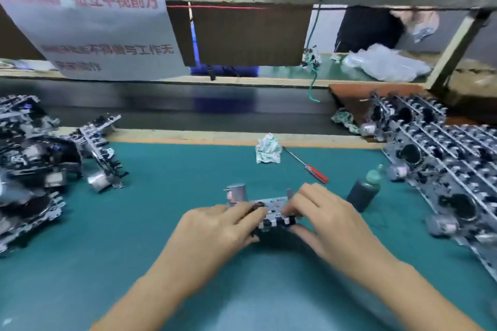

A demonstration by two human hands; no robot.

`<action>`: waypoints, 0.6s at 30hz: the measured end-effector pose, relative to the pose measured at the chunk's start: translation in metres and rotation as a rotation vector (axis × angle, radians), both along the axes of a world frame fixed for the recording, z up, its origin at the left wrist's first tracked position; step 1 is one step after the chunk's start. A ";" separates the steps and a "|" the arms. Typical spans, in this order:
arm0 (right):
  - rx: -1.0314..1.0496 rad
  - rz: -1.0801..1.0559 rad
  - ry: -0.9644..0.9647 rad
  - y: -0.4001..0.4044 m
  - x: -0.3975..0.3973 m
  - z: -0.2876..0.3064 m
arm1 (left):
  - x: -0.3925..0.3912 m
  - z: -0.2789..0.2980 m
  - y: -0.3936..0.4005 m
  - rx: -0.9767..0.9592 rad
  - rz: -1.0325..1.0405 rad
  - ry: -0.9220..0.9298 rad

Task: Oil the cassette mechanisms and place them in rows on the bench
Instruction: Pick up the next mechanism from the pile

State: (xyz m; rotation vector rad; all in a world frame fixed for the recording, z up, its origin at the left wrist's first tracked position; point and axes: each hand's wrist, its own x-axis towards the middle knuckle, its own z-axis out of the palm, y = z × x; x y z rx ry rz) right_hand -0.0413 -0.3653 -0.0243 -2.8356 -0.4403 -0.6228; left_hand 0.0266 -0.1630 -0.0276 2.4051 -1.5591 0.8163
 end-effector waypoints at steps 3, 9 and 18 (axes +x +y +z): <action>-0.090 -0.102 -0.127 -0.038 -0.036 -0.015 | -0.009 -0.019 -0.047 -0.036 -0.141 -0.124; -0.233 -0.051 -0.178 -0.066 -0.073 -0.049 | -0.013 -0.050 -0.076 -0.107 -0.296 -0.060; 0.394 -0.201 -0.169 -0.076 -0.078 -0.055 | 0.004 -0.061 -0.072 -0.093 -0.211 0.968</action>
